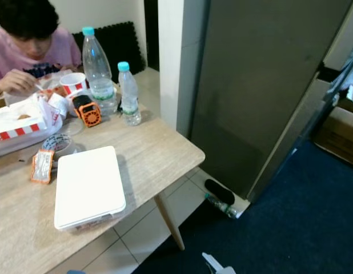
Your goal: Restocking fridge
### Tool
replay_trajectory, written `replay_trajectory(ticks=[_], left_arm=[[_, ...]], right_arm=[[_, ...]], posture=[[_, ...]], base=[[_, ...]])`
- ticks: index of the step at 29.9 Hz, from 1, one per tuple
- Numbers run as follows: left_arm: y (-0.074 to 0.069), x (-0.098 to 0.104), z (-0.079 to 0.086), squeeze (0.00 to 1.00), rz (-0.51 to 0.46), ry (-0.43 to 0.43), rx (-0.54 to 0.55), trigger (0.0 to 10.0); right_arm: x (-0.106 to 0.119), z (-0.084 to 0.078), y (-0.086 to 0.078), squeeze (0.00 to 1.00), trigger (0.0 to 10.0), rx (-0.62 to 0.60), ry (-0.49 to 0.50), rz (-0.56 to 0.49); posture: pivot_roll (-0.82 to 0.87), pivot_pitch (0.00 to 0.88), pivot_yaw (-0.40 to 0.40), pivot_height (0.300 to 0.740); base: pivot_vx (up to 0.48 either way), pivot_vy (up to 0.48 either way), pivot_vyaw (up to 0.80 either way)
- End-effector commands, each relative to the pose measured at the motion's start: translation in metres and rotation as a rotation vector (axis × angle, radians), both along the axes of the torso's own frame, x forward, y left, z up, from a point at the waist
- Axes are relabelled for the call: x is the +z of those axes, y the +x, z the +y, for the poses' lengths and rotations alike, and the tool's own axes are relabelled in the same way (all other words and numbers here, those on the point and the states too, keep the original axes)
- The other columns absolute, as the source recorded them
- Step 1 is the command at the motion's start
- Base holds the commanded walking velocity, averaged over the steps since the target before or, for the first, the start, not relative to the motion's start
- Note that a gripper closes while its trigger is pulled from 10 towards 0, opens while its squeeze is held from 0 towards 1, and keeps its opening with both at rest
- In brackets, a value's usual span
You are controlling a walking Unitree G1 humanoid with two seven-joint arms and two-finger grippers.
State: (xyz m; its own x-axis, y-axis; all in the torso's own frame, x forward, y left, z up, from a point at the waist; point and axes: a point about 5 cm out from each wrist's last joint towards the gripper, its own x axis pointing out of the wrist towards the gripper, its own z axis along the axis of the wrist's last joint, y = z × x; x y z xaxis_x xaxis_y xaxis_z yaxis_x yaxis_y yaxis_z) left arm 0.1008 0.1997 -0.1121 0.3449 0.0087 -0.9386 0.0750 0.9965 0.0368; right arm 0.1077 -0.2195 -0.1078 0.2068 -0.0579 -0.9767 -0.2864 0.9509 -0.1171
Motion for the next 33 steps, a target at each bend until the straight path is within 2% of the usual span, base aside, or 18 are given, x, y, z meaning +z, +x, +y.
replay_trajectory(ticks=[1,9,26,33], left_arm=[[-0.0085,-0.0022,0.0001,0.00,0.033,-0.008,0.006,10.0],[-0.0082,-0.0027,-0.0038,0.00,0.036,-0.016,-0.001,10.0],[-0.0106,-0.0027,-0.0004,0.00,0.045,-0.012,-0.013,10.0],[-0.0093,-0.0025,-0.0013,0.00,0.043,-0.012,-0.017,10.0]], right_arm=[[0.0017,0.0007,0.0066,0.00,10.0,0.014,0.003,-0.030],[0.0023,-0.0017,0.0072,0.00,10.0,0.012,-0.006,-0.033],[0.0021,-0.0018,0.0061,0.00,10.0,0.003,0.006,-0.041],[0.0037,-0.0088,0.0069,0.00,10.0,-0.001,-0.018,-0.043]], posture=[[-0.01,0.015,0.007,0.740],[-0.01,0.016,0.004,0.740],[-0.01,0.019,0.009,0.740],[-0.01,0.019,0.009,0.740]], base=[[0.000,-0.446,0.00],[0.000,-0.449,0.00],[0.000,-0.453,0.00],[0.000,-0.454,0.78]])
